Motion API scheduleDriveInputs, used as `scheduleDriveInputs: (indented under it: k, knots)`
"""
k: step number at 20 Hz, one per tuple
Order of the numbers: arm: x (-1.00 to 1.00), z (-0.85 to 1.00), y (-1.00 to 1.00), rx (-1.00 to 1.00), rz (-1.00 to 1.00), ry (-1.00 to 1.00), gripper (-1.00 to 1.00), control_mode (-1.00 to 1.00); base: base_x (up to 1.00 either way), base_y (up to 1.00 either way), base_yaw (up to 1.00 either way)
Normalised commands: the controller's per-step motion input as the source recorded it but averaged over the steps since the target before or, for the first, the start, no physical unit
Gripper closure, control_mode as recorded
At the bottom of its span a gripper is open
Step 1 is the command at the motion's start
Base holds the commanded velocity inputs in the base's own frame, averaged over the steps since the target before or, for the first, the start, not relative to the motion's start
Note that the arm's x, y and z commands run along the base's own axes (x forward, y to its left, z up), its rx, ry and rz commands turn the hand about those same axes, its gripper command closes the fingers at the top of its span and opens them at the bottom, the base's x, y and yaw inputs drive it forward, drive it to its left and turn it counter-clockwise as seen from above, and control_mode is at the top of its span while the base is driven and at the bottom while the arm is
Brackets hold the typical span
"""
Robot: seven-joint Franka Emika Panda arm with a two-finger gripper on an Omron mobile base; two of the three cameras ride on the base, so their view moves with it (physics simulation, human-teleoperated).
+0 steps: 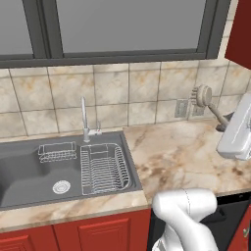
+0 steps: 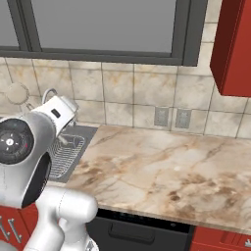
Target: Grab the spray bottle from the cabinet, then place it next to the cutting board for sanitizing. Then grab the dish brush from the countertop next to the sink and place it next to the cutting board.
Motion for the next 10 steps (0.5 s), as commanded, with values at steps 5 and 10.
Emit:
scheduleDriveInputs:
  k: [5, 10]
  knots:
    - [-0.36, 0.45, 0.02, 0.06, 0.05, -0.06, 1.0, -1.0, 0.0, 0.0, 0.0]
    - [-0.68, 0.21, 0.02, 0.03, 0.05, -0.1, 1.0, 1.0, -0.2, 0.05, 0.02]
